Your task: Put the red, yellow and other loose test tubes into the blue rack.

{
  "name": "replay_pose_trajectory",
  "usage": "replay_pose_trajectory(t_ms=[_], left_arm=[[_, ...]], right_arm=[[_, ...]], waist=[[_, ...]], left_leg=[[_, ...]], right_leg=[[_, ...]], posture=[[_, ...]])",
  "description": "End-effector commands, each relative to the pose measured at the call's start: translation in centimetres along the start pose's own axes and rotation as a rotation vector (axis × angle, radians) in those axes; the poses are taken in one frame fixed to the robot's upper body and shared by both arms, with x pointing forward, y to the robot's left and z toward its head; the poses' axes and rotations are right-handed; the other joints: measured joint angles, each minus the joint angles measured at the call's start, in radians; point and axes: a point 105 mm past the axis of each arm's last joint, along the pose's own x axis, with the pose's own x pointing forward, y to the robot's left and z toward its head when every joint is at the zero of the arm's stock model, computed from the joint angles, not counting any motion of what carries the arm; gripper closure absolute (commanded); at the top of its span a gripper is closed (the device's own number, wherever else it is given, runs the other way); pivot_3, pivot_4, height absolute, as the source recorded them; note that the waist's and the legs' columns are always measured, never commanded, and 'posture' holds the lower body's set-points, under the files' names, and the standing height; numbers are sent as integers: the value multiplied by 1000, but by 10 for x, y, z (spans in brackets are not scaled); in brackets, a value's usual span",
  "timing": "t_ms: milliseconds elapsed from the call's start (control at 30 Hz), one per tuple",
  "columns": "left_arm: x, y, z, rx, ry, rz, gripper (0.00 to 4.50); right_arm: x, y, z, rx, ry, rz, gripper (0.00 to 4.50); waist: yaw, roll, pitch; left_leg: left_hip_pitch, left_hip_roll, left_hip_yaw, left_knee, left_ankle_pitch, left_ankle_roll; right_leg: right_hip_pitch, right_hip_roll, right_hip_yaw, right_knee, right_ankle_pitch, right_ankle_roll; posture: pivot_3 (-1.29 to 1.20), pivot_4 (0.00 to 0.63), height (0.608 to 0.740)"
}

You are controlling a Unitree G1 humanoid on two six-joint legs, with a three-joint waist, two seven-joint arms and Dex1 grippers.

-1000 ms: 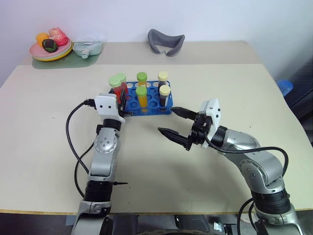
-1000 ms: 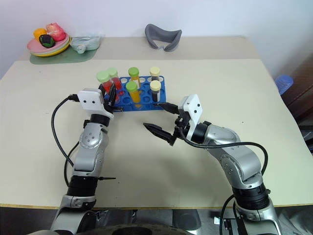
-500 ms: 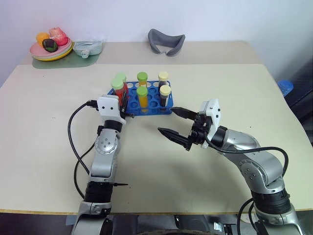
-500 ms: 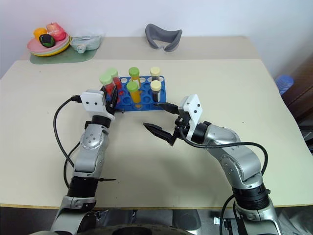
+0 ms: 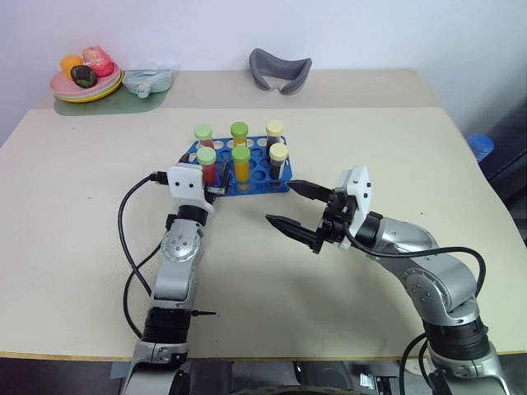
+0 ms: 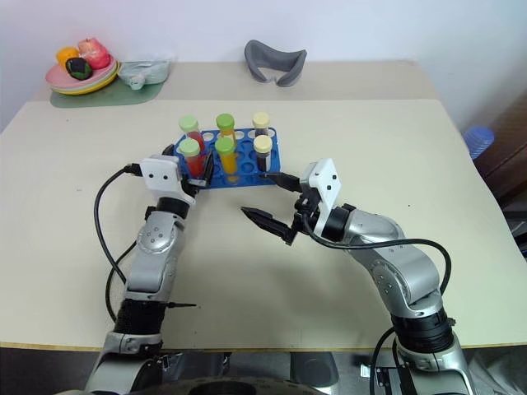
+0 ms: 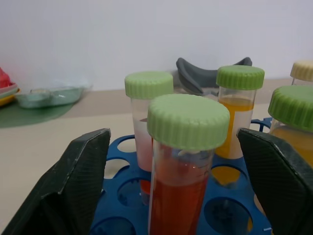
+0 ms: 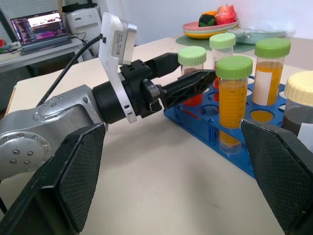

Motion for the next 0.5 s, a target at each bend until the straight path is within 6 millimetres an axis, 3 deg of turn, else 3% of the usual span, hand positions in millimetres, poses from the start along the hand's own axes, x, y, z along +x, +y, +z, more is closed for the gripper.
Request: replay_pose_trajectory(t_ms=[33, 233, 367, 500], left_arm=[[-5, 11, 27, 20, -86, -15, 554], [-38, 52, 46, 64, -48, -83, 554], [-73, 86, 42, 171, 88, -148, 554], [-103, 126, 31, 232, 232, -95, 554]], right_arm=[[-5, 2, 9, -37, -24, 5, 0], [-28, -18, 5, -66, 36, -66, 0], [-59, -44, -1, -101, 113, -170, 0], [-86, -69, -6, -149, 184, -252, 0]], waist=[[0, 0, 0], [-1, 0, 0], [1, 0, 0], [0, 0, 0]], left_leg=[[0, 0, 0, 0, 0, 0], [0, 0, 0, -1, 0, 0], [0, 0, 0, -1, 0, 0], [1, 0, 1, -2, -1, 1]], right_leg=[[0, 0, 0, 0, 0, 0], [-1, 0, 0, 0, 0, 0], [0, 0, 0, -1, 0, 0], [0, 0, 0, -2, 0, -1]], posture=[[0, 150, 740], [0, 150, 740], [0, 150, 740], [0, 150, 740]])
